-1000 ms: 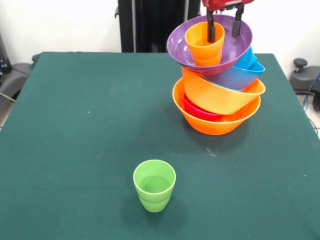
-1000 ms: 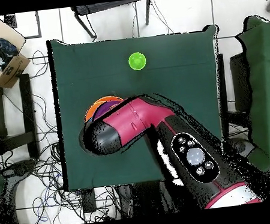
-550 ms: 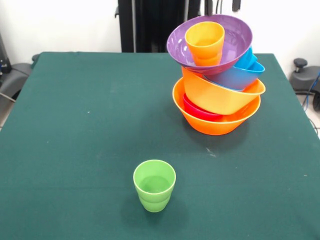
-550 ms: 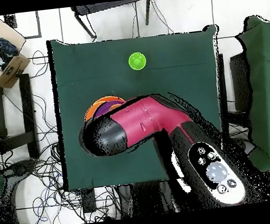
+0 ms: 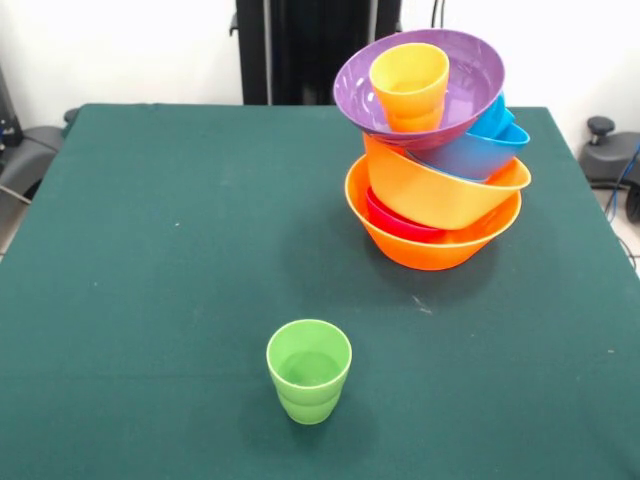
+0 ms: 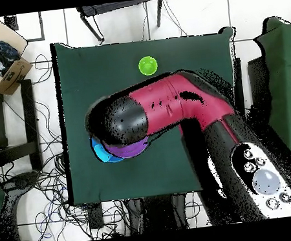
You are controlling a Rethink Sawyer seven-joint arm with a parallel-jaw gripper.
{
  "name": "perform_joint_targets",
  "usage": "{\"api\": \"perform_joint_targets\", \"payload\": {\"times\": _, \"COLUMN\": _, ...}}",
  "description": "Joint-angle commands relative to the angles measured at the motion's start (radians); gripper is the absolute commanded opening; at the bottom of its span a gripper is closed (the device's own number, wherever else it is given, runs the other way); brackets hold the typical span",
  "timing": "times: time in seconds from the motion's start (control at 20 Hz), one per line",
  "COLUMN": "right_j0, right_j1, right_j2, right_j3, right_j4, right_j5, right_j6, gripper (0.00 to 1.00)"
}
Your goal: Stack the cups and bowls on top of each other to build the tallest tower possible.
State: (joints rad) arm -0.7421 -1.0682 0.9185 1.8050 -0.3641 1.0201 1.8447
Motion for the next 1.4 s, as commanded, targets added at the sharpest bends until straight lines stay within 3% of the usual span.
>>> {"api": "perform_joint_targets", "payload": {"times": 0.05, "right_j0": 0.101, "right_j1": 0.316, "right_j2": -0.032, "right_j3": -0.276, "right_j4": -0.25, "right_j5": -0.029, "right_j6": -0.352, "gripper": 1.0}}
{"api": "perform_joint_targets", "payload": {"times": 0.25, "right_j0": 0.111, "right_j1": 0.423, "right_j2": -0.053, "right_j3": -0.333, "right_j4": -0.325, "right_j5": -0.068, "right_j6": -0.379, "gripper": 1.0}}
{"api": "perform_joint_targets", "payload": {"times": 0.4, "right_j0": 0.113, "right_j1": 0.509, "right_j2": -0.047, "right_j3": -0.346, "right_j4": -0.373, "right_j5": -0.158, "right_j6": -0.392, "gripper": 1.0}}
{"api": "perform_joint_targets", "payload": {"times": 0.55, "right_j0": 0.135, "right_j1": 0.555, "right_j2": -0.074, "right_j3": -0.383, "right_j4": -0.432, "right_j5": -0.224, "right_j6": -0.328, "gripper": 1.0}}
{"api": "perform_joint_targets", "payload": {"times": 0.75, "right_j0": 0.145, "right_j1": 0.603, "right_j2": -0.081, "right_j3": -0.431, "right_j4": -0.462, "right_j5": -0.23, "right_j6": -0.331, "gripper": 1.0}}
{"api": "perform_joint_targets", "payload": {"times": 1.0, "right_j0": 0.14, "right_j1": 0.621, "right_j2": -0.079, "right_j3": -0.46, "right_j4": -0.497, "right_j5": -0.218, "right_j6": -0.379, "gripper": 1.0}}
{"api": "perform_joint_targets", "payload": {"times": 1.25, "right_j0": 0.12, "right_j1": 0.614, "right_j2": -0.087, "right_j3": -0.465, "right_j4": -0.508, "right_j5": -0.204, "right_j6": -0.365, "gripper": 1.0}}
{"api": "perform_joint_targets", "payload": {"times": 1.4, "right_j0": 0.099, "right_j1": 0.605, "right_j2": -0.11, "right_j3": -0.467, "right_j4": -0.501, "right_j5": -0.139, "right_j6": -0.377, "gripper": 1.0}}
